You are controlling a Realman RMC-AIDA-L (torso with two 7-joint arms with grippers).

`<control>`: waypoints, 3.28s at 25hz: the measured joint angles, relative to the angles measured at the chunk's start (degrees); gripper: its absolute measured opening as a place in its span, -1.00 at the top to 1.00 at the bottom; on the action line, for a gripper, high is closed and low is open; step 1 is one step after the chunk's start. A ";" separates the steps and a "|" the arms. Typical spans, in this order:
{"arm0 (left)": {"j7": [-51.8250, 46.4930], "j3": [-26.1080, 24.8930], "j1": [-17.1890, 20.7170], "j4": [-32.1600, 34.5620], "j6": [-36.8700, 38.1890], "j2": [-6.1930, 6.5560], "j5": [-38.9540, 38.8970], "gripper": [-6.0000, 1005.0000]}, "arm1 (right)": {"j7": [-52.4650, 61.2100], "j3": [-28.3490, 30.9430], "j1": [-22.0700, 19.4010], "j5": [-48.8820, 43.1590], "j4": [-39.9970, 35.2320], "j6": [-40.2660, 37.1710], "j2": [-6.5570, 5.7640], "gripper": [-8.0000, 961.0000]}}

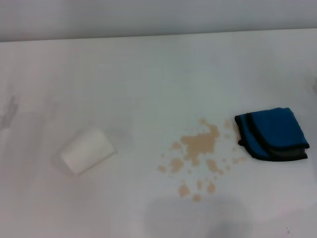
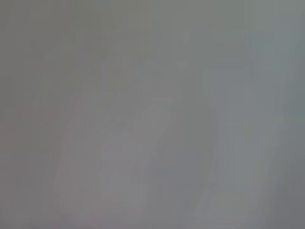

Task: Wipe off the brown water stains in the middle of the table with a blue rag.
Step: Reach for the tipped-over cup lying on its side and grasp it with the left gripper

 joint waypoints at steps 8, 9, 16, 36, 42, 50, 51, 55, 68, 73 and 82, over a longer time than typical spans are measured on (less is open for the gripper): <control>-13.59 0.01 5.96 15.85 2.78 0.41 15.35 -0.75 | 0.00 0.08 -0.22 0.04 -0.01 -1.09 -0.03 -0.83; -14.72 0.01 6.59 17.39 3.51 0.37 16.76 -0.75 | 0.00 0.08 -0.27 0.02 -0.01 -0.85 -0.03 -0.83; -33.22 -0.01 11.55 35.18 9.62 0.05 34.81 -0.75 | -0.03 0.08 -1.10 0.08 -0.03 3.12 0.04 -0.83; -100.05 -9.05 7.52 66.52 -4.57 1.65 90.87 -0.75 | -0.07 0.27 -2.64 0.84 -0.56 11.39 -0.02 -0.83; -108.69 -16.13 0.48 66.81 -16.68 3.88 100.77 -0.75 | -0.08 0.27 -2.55 0.97 -0.56 11.95 -0.02 -0.83; -113.34 -16.63 -9.56 64.48 -31.55 6.12 116.71 -0.75 | -0.07 0.90 -2.40 1.05 -0.21 13.73 -0.02 -0.83; -113.09 -16.58 -10.63 64.10 -32.93 6.29 117.61 -0.75 | -0.06 1.08 -2.40 1.05 -0.13 13.87 -0.02 -0.83; -111.64 -16.35 -14.83 63.07 -38.19 7.42 118.82 -0.75 | -0.04 1.32 -2.40 1.05 -0.04 14.14 -0.02 -0.83; -106.47 -13.52 -21.23 56.68 -45.62 5.96 122.95 -0.75 | 0.90 1.32 -2.61 1.04 0.18 14.98 -0.02 -0.83; -106.82 -12.10 -21.43 54.21 -42.03 2.75 126.03 -0.75 | 0.96 1.52 -2.59 1.04 0.55 15.01 -0.02 -0.83; -106.96 -5.92 -22.31 47.48 -35.15 0.44 130.43 -0.75 | 1.59 1.59 -2.07 1.04 0.67 15.05 0.05 -0.83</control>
